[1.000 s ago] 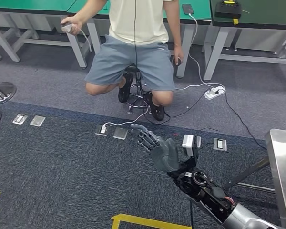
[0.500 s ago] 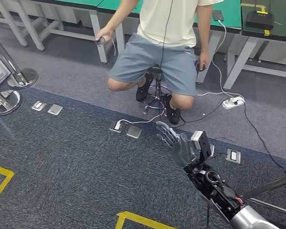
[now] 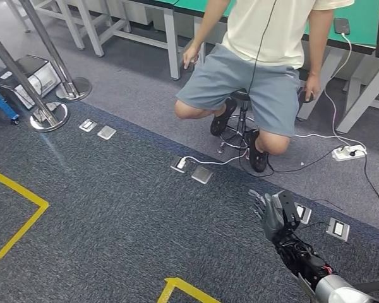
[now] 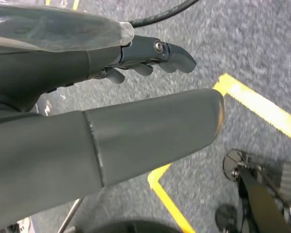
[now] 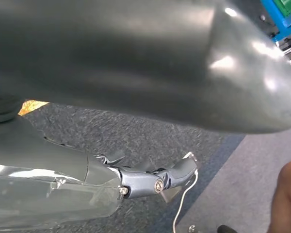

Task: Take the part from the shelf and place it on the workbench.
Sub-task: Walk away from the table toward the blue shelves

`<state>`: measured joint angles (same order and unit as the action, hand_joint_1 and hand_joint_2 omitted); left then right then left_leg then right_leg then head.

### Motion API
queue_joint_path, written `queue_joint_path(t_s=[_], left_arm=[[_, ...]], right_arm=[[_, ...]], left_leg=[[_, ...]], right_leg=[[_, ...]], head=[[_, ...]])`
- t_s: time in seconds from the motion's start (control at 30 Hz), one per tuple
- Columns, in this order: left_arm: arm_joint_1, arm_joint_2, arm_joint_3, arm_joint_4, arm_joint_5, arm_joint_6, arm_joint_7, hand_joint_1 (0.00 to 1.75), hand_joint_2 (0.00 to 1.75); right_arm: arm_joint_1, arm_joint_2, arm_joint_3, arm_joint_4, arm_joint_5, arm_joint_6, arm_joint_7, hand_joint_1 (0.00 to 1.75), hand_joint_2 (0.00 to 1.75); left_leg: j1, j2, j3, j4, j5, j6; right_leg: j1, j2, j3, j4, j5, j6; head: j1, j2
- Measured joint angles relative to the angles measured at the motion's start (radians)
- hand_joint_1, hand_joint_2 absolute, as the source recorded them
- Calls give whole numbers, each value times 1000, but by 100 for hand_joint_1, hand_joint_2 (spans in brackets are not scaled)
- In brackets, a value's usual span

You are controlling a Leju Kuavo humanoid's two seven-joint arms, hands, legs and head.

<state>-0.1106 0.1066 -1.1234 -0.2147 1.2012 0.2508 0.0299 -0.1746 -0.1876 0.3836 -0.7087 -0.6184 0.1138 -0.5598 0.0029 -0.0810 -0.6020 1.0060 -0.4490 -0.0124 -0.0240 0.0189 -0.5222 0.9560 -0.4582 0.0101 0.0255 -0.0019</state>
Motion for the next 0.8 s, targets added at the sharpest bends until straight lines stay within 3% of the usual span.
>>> queue_joint_path(t_s=[0.07, 0.1, 0.13, 0.17, 0.2, 0.27, 0.3, 0.37, 0.43, 0.5, 0.57, 0.63, 0.67, 0.7, 0.77, 0.8], left_arm=[[-5, -1, 0, 0, -3, -1, 0, 0, 0], [-6, -1, 0, 0, -5, -2, 0, 0, 0], [-6, -1, 0, 0, -6, -3, 0, 0, 0], [-5, -1, 0, 0, -7, -5, 0, 0, 0], [-3, -1, 0, 0, -8, -7, 0, 0, 0], [-3, 0, 0, 0, -9, -10, 0, 0, 0], [-5, 1, 0, 0, -10, -12, 0, 0, 0], [-7, 3, 0, 0, -11, -13, -1, 0, 0], [-5, 4, -1, 0, -12, -14, -1, 0, 0], [-3, 4, -1, 0, -12, -15, -1, 0, 0], [-5, 4, -1, 0, -11, -15, -1, 0, 0], [-6, 4, -1, 0, -11, -15, 3, 0, 0], [-6, 4, -1, 0, -11, -15, 5, 0, 0], [-6, 5, -1, 0, -11, -15, 6, 0, 0], [-6, 4, -1, 0, -12, -15, 7, 0, 0], [-7, 4, -1, 0, -12, -15, 7, 0, 0]], right_arm=[[-6, 0, -3, 55, 20, -38, 36, 0, 0], [-4, 1, -3, 84, 31, -60, 58, 0, 0], [-2, 1, -3, 114, 40, -78, 80, 0, 0], [1, 1, -2, 141, 46, -92, 102, 0, 0], [2, 2, -2, 167, 47, -101, 126, 0, 0], [7, 6, -1, 214, 46, -117, 196, 0, 0], [13, 8, 0, 237, 47, -127, 240, 0, 0], [30, 15, 5, 283, 64, -152, 349, 0, 0], [54, 25, 15, 322, 86, -170, 459, 0, 0], [79, 35, 25, 351, 93, -179, 525, 0, 0], [99, 42, 30, 378, 86, -185, 554, 0, 0], [114, 48, 35, 402, 85, -193, 579, 0, 0], [118, 52, 40, 410, 93, -197, 592, 0, 0], [120, 55, 45, 417, 105, -202, 605, 0, 0], [120, 60, 58, 429, 128, -210, 627, 0, 0], [120, 61, 63, 435, 133, -213, 634, 0, 0]], left_leg=[[1, 53, -68, 139, -67, -7], [2, 63, -102, 206, -93, -9], [2, 68, -121, 244, -102, -9], [2, 71, -120, 242, -92, -8], [2, 76, -96, 197, -66, -5], [-5, 110, -12, 44, -6, 9], [-10, 127, 22, -17, 12, 15], [-18, 139, 46, -64, 17, 24], [-16, 114, 52, -71, 21, 31], [-10, 95, 60, -82, 26, 39], [-9, 77, 64, -86, 28, 44], [-9, 54, 64, -85, 27, 46], [-9, 42, 65, -84, 27, 46], [-8, 29, 66, -82, 26, 45], [-7, 4, 65, -73, 22, 38], [-7, -8, 63, -67, 19, 33]], right_leg=[[5, -25, 1, -2, -1, -8], [7, -39, 0, -2, -2, -10], [9, -52, 0, -2, -3, -11], [10, -64, 0, -2, -4, -11], [11, -75, 1, -2, -5, -11], [14, -94, 5, -1, -9, -7], [15, -103, 7, -1, -12, -3], [17, -122, 14, -2, -18, 5], [16, -131, 24, -4, -24, 16], [12, -90, 13, 36, -56, 25], [7, -38, -47, 164, -122, 31], [7, -25, -111, 286, -163, 36], [6, -23, -120, 297, -154, 37], [4, -21, -108, 265, -125, 37], [-3, 7, -46, 125, -51, 38], [-5, 23, -19, 66, -27, 36]], head=[[-13, 0], [-15, 0], [-16, 0], [-16, 0], [-16, 0], [-17, 0], [-17, 0], [-15, 0], [-12, 0], [-8, 0], [0, 0], [8, 0], [10, 0], [13, 0], [18, 0], [19, 0]])
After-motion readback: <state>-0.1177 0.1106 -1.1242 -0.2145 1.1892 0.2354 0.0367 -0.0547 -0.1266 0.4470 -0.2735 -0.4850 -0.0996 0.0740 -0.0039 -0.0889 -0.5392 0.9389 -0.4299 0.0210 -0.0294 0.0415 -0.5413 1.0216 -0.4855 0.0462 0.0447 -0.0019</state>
